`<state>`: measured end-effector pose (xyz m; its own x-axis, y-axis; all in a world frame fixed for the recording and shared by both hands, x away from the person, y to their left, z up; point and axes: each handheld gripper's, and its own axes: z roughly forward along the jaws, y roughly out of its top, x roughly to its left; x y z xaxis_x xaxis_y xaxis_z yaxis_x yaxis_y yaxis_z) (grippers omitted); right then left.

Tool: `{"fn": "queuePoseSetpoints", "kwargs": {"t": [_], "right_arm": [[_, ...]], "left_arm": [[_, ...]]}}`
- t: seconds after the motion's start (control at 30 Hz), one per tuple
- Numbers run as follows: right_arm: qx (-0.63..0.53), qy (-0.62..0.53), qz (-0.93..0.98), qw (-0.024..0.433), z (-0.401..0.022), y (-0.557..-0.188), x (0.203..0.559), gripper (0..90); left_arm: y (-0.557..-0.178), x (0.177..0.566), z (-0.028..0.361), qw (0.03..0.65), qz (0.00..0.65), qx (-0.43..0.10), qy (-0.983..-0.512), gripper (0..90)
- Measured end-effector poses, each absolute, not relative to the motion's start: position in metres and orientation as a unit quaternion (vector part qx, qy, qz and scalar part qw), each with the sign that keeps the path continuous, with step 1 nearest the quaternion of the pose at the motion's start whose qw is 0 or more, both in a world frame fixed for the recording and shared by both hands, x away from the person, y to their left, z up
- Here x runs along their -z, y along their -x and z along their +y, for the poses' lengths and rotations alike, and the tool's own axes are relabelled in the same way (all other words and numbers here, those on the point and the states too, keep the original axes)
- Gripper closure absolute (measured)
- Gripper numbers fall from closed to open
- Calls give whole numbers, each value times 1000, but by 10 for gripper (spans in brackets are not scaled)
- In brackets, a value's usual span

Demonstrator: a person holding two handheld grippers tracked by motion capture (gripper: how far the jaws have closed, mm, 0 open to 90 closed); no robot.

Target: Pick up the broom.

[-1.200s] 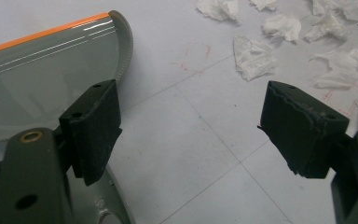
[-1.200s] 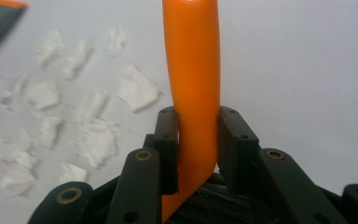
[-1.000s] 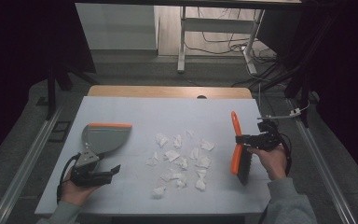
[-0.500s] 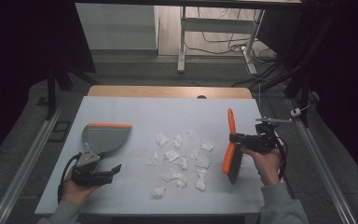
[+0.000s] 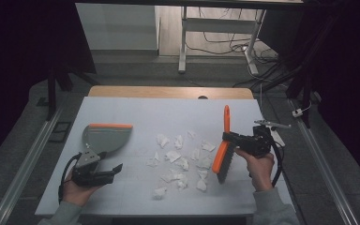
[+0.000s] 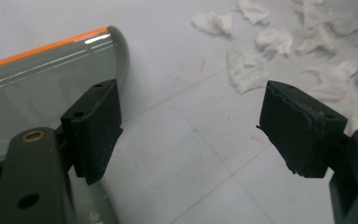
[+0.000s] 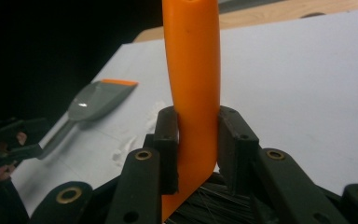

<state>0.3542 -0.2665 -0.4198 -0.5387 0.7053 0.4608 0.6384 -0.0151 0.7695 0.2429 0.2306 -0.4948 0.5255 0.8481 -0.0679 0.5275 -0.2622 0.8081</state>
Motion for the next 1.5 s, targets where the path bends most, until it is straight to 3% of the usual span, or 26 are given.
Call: {"fn": "queuePoseSetpoints", "kwargs": {"t": [0.87,1.5], "right_arm": [[-583,-435,685,25,-219,-345,432,710],[-606,-425,671,48,-198,-342,433,710]], "left_arm": [[-249,475,159,433,388,-174,-795,226],[-258,468,96,445,337,-152,-816,226]]}}
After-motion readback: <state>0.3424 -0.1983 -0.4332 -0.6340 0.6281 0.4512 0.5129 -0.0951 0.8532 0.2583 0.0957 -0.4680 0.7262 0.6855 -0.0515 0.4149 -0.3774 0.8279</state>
